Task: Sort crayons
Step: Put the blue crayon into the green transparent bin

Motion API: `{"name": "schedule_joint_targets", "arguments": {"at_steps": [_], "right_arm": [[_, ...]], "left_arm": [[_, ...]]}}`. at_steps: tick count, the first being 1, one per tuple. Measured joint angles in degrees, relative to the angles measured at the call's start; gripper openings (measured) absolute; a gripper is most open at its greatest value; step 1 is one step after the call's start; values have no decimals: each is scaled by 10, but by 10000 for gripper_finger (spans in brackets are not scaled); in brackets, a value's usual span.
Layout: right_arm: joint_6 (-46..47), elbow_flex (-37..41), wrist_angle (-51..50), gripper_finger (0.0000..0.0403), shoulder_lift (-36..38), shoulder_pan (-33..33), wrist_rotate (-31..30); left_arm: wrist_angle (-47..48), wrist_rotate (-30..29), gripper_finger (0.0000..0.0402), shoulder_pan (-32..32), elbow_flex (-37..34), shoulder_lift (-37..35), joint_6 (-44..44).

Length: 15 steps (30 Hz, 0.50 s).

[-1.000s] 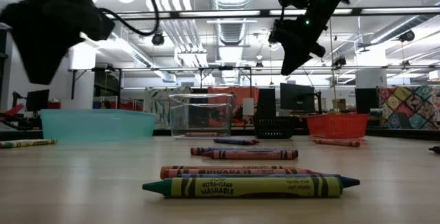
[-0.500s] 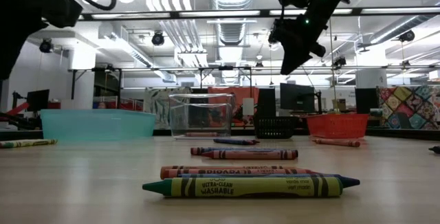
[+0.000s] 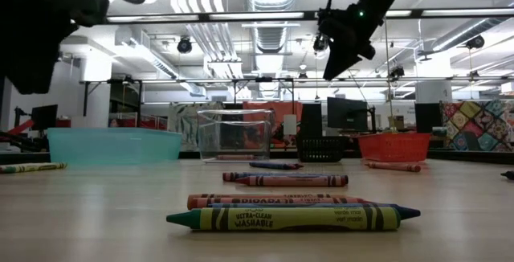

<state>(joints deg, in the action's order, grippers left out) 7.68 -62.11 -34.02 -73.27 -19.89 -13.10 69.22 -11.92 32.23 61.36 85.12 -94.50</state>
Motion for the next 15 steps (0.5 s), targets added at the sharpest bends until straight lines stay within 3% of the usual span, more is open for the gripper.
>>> {"name": "schedule_joint_targets", "arguments": {"at_steps": [5,15], "right_arm": [[-9,0,0,52,0,42,0],[2,3,-22,52,0,141,2]], "left_arm": [[-107,-44,149,0,0,0,90],[-377,-175,149,-2,0,0,471]]}}
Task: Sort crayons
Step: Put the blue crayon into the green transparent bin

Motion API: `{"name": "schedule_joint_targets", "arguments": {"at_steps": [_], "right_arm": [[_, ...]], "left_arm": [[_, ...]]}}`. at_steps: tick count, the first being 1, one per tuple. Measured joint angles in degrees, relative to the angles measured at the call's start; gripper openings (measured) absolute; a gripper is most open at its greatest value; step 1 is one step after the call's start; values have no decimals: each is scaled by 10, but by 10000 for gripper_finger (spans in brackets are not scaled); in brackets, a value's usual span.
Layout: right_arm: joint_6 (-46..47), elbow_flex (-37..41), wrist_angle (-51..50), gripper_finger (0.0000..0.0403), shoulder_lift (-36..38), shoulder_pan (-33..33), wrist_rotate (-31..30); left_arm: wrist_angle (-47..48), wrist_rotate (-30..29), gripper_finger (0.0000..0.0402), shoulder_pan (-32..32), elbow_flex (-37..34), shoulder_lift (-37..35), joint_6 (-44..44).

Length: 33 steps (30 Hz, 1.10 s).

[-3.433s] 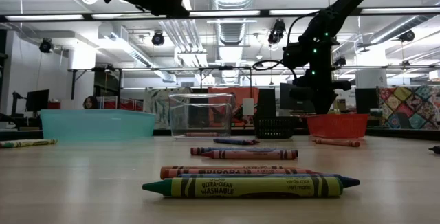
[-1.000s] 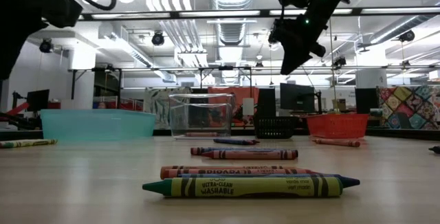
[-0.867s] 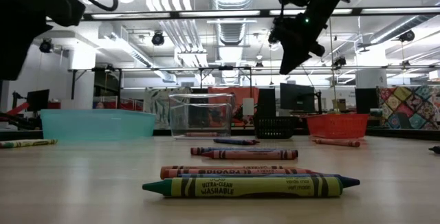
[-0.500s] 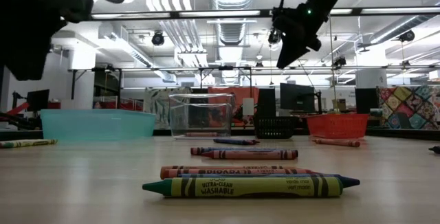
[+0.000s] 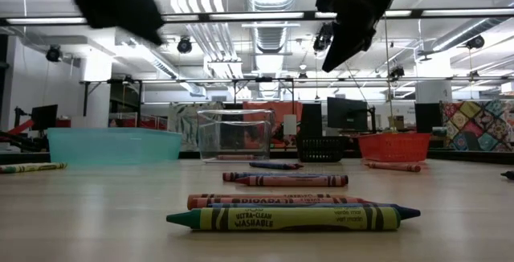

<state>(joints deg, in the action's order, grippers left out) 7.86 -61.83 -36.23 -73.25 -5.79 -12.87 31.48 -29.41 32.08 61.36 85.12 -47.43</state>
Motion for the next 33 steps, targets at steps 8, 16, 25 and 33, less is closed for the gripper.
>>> {"name": "schedule_joint_targets", "arguments": {"at_steps": [8,16,25,33], "right_arm": [[4,21,6,52,0,75,0],[31,88,51,52,0,138,0],[38,128,100,52,1,171,0],[50,126,108,52,1,179,-2]], "left_arm": [[-71,-101,149,-3,0,0,206],[-91,-105,149,-28,-2,0,286],[-141,-99,149,-97,-3,52,521],[-256,4,149,-182,-3,149,645]]}}
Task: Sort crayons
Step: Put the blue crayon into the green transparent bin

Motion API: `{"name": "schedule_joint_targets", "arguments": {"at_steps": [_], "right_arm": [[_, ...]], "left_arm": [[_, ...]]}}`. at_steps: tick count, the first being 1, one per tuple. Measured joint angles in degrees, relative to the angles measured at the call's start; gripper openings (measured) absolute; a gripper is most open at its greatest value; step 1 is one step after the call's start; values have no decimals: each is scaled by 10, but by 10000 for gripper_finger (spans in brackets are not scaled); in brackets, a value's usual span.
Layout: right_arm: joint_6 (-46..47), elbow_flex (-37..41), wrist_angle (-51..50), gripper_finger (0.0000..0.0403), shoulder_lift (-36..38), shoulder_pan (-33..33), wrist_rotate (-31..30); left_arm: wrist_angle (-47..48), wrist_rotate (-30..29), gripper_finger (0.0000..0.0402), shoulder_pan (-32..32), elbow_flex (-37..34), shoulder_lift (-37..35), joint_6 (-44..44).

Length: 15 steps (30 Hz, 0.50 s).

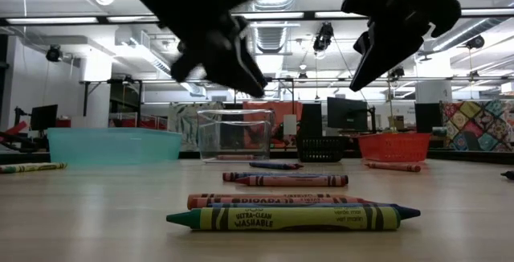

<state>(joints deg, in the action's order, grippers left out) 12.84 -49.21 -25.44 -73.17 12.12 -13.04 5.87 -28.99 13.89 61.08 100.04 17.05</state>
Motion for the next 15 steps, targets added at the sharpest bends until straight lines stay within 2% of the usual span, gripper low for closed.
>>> {"name": "schedule_joint_targets", "arguments": {"at_steps": [5,15], "right_arm": [[8,0,15,52,0,0,-1],[6,0,59,52,0,0,-6]], "left_arm": [[-39,5,149,-39,0,53,62],[-47,144,149,-107,0,80,84]]}}
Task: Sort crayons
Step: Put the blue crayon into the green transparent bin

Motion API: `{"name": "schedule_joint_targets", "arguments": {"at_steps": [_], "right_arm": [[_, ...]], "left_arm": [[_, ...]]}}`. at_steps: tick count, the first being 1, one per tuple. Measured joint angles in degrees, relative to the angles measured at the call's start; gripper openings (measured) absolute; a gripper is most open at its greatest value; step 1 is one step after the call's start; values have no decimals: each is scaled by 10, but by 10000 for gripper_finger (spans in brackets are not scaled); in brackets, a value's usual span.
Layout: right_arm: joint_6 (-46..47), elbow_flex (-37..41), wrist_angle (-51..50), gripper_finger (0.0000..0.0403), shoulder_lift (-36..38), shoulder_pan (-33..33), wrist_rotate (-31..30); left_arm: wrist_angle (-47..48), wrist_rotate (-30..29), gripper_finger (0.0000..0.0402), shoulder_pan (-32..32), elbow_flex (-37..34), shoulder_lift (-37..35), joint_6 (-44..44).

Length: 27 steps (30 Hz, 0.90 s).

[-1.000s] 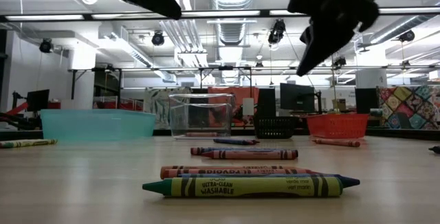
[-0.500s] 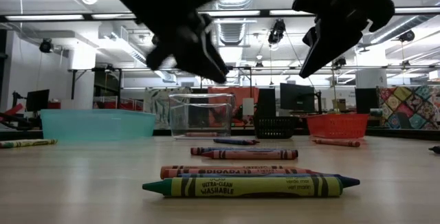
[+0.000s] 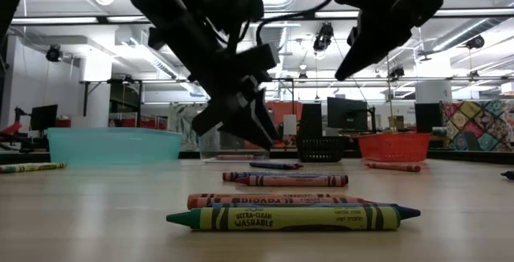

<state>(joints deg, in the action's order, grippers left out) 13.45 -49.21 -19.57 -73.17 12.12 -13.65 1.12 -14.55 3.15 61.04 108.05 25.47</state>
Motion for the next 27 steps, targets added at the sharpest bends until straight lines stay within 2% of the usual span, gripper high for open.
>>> {"name": "schedule_joint_targets", "arguments": {"at_steps": [8,13,27], "right_arm": [[-6,0,39,52,0,-2,-29],[-18,0,53,52,0,-2,-33],[-5,0,54,52,0,-2,-35]], "left_arm": [[1,24,149,-32,0,11,39],[2,61,149,-49,0,23,51],[2,96,149,-55,0,30,55]]}}
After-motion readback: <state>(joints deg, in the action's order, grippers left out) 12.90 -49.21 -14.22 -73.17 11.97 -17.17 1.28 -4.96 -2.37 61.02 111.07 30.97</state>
